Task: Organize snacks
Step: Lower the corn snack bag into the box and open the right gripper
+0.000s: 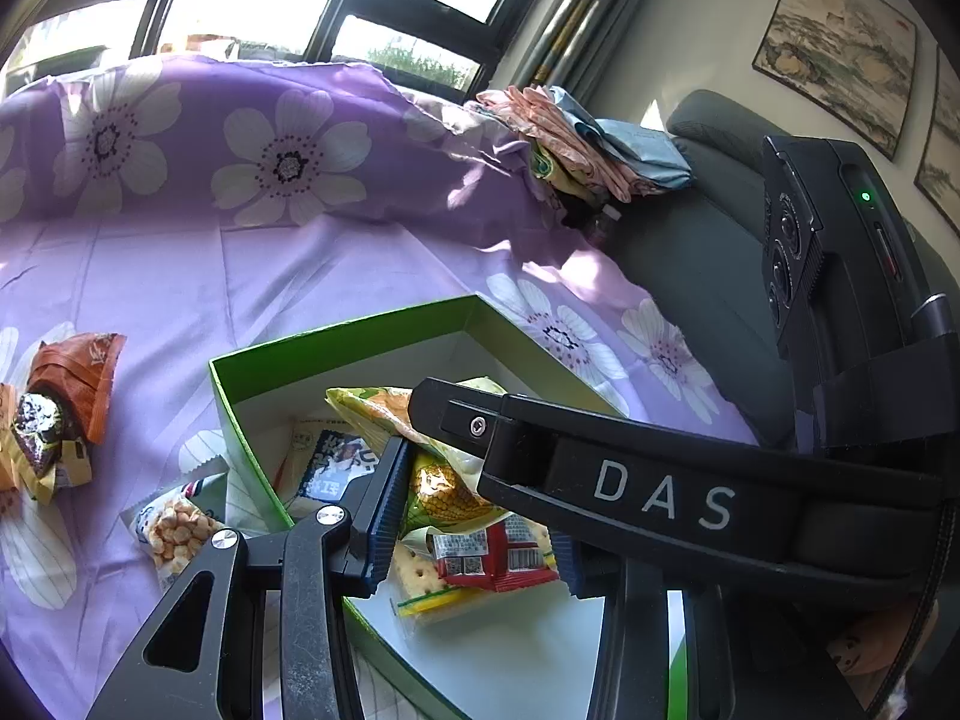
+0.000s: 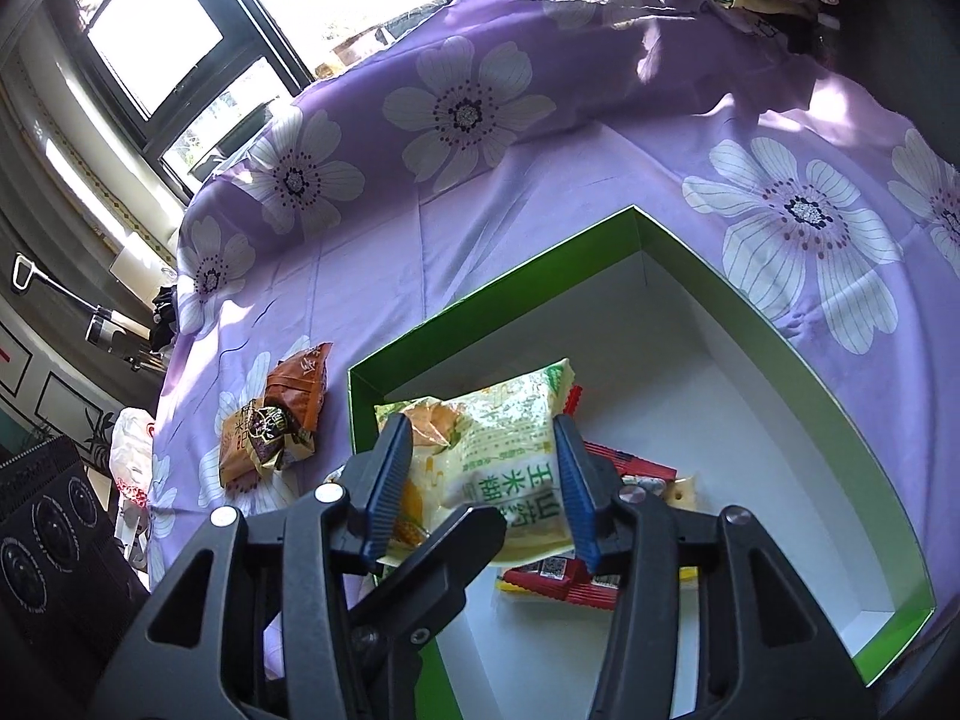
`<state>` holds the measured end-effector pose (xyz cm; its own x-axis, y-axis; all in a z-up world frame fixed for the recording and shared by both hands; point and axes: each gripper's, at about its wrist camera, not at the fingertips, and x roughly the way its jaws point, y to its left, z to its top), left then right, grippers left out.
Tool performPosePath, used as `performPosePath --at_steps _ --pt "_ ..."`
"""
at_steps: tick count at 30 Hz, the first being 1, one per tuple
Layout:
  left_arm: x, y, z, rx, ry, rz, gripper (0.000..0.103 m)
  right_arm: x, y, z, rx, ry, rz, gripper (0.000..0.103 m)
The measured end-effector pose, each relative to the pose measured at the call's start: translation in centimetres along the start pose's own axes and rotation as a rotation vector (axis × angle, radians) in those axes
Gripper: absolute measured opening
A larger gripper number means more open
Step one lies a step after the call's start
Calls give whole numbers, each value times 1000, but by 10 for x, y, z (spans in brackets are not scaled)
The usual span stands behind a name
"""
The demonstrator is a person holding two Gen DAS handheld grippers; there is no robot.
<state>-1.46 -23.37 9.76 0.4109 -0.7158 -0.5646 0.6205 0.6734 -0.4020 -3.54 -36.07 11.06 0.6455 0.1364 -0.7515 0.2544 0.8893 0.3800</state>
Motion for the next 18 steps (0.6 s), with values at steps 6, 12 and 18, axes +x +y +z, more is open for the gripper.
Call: performPosePath --at_steps 6,12,18 --pt "6 0 1 -6 27 -7 41 3 -7 1 21 9 3 51" --pt "11 -3 2 -6 44 -17 41 2 -12 1 37 9 1 52" --pt "15 -4 2 -9 59 -22 41 4 -16 2 52 13 -3 52"
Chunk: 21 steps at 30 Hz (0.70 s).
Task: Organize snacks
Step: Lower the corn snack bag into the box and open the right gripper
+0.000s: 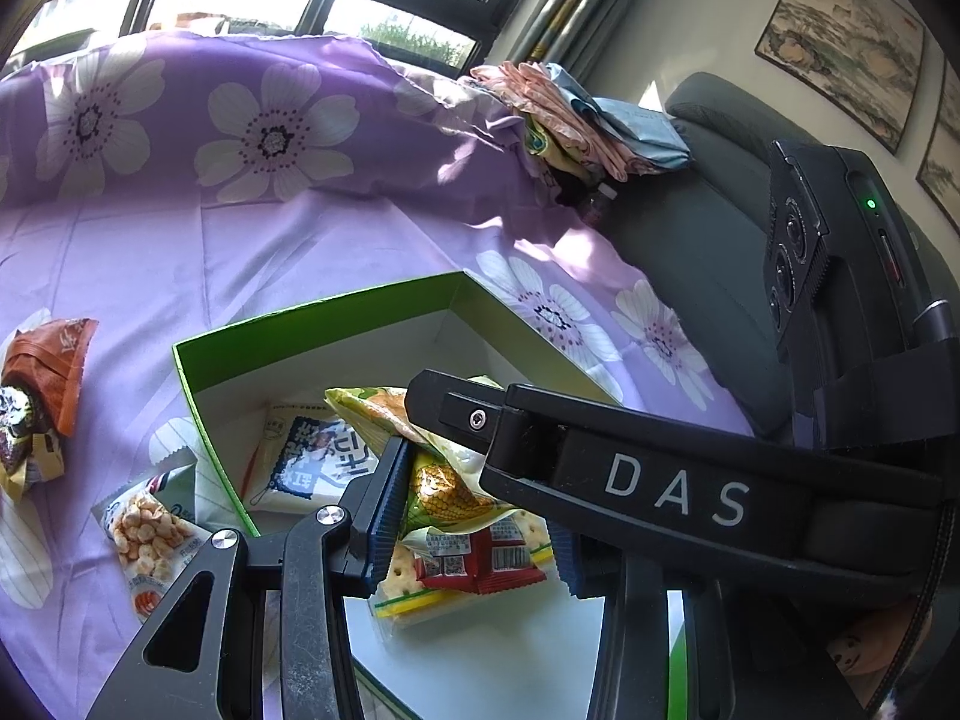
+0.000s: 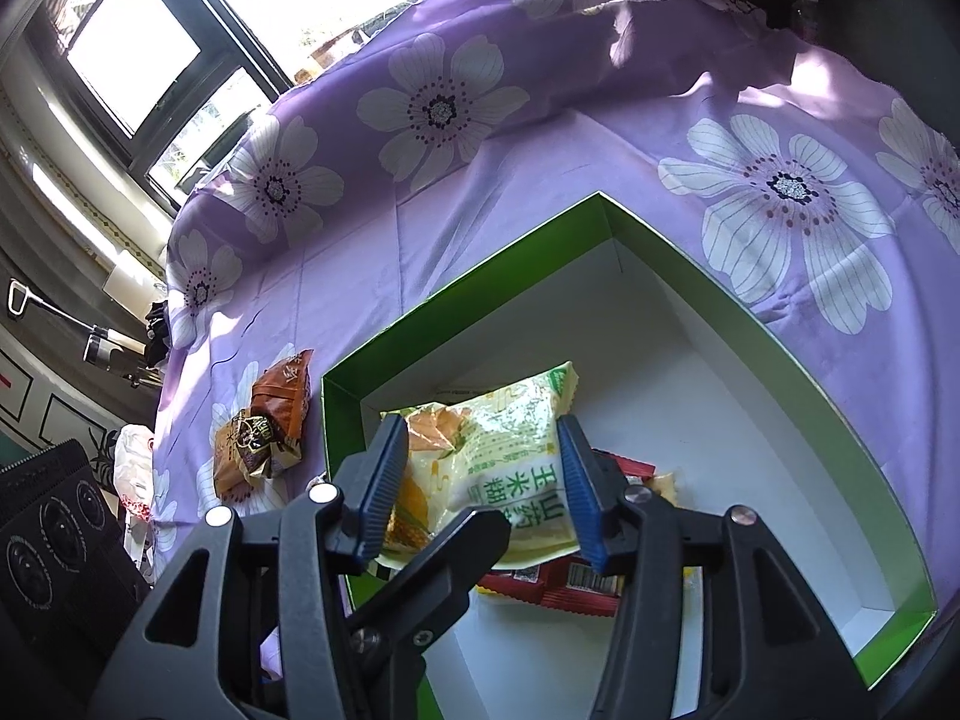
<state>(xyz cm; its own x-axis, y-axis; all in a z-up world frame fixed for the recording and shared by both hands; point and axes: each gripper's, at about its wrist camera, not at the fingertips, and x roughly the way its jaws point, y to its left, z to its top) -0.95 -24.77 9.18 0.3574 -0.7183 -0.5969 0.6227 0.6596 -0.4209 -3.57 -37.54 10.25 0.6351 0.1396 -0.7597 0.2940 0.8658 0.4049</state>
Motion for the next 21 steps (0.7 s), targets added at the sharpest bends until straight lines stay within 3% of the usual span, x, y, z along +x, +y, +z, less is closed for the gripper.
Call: performPosePath --at_steps 21 --pt "13 0 0 -21 44 -10 41 5 -10 1 29 25 -15 52"
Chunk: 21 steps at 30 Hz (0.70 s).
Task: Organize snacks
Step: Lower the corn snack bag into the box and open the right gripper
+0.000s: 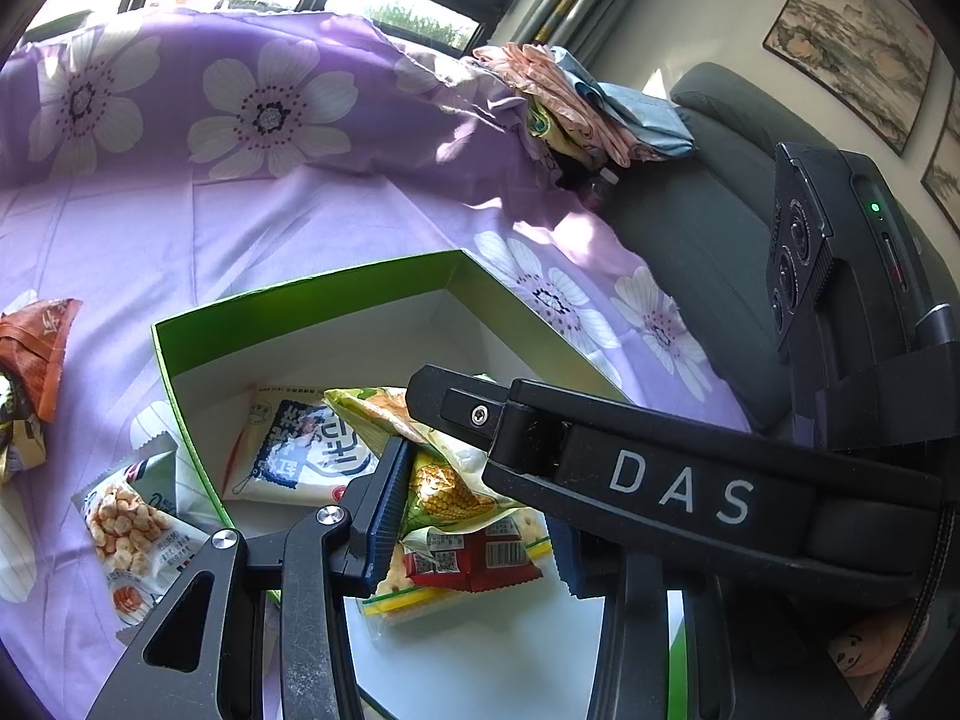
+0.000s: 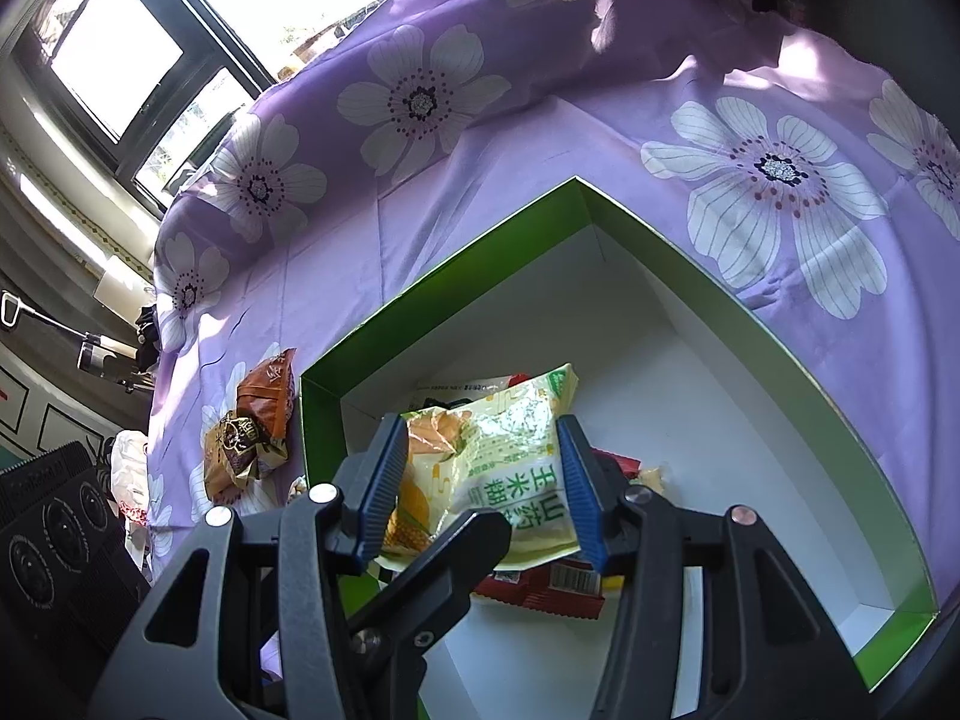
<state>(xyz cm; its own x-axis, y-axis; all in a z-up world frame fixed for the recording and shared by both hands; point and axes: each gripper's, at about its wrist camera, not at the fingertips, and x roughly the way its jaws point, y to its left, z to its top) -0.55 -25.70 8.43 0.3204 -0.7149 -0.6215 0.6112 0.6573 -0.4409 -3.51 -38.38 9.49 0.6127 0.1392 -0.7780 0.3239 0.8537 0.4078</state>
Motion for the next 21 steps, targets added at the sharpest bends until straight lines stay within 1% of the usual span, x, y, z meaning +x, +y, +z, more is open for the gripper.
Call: performPosePath --at_steps 7,21 --pt "5 1 0 -17 21 -8 41 2 -2 0 9 8 -4 54" --pt "5 1 1 -10 27 0 41 4 -6 0 24 18 5 55"
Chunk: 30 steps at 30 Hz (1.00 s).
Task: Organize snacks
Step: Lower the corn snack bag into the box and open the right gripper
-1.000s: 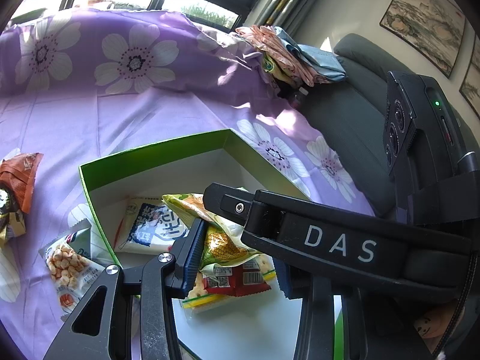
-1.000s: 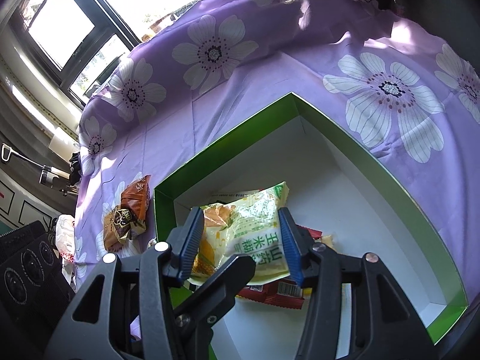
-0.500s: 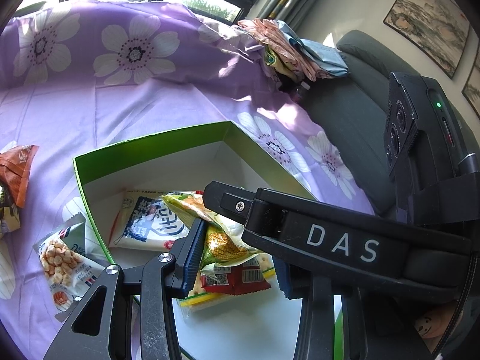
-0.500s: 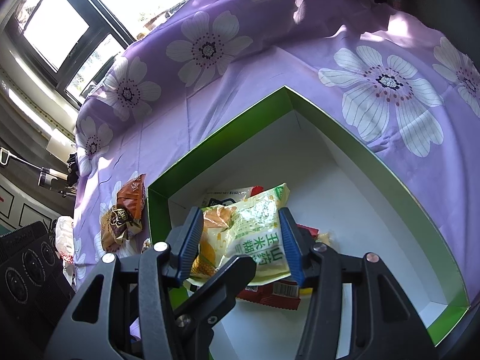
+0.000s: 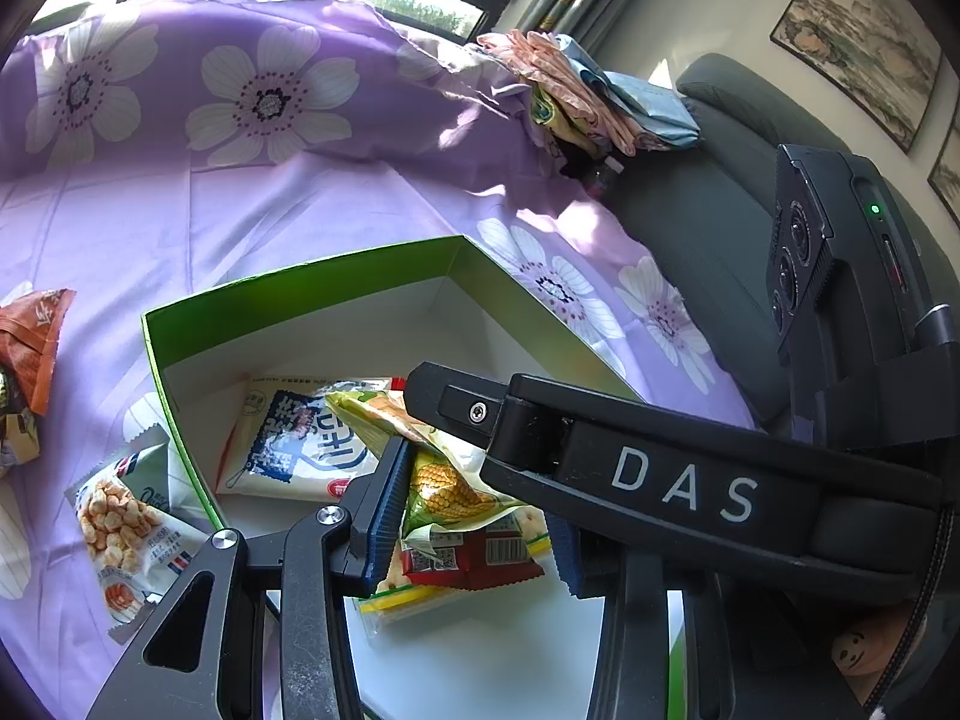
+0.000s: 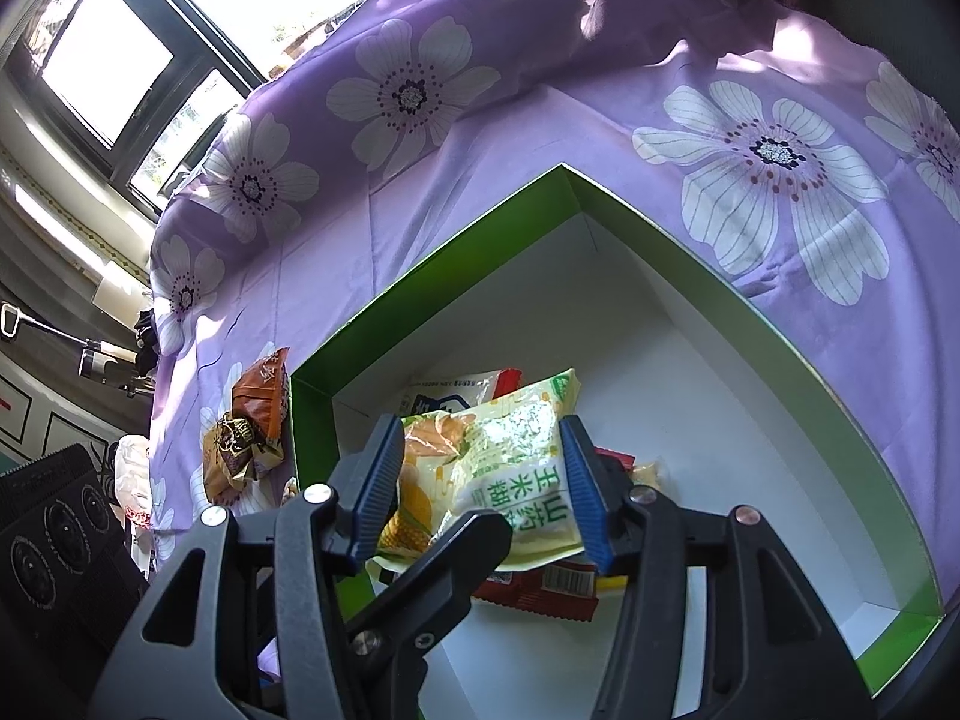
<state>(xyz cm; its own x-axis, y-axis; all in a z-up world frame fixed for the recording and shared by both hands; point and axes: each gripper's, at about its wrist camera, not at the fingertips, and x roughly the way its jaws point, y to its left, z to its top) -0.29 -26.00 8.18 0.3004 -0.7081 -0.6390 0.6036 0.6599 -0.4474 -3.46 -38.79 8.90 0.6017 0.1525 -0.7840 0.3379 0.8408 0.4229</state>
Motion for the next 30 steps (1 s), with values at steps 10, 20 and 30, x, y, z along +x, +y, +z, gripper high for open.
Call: performPosePath --at_steps 10,20,30 --pt "2 2 -1 1 10 23 41 2 -2 -1 11 9 6 54" --pt "3 2 -1 -16 21 54 41 6 -4 -1 22 21 6 58" --pt "0 3 -2 -53 35 33 41 7 -8 -1 42 28 2 62"
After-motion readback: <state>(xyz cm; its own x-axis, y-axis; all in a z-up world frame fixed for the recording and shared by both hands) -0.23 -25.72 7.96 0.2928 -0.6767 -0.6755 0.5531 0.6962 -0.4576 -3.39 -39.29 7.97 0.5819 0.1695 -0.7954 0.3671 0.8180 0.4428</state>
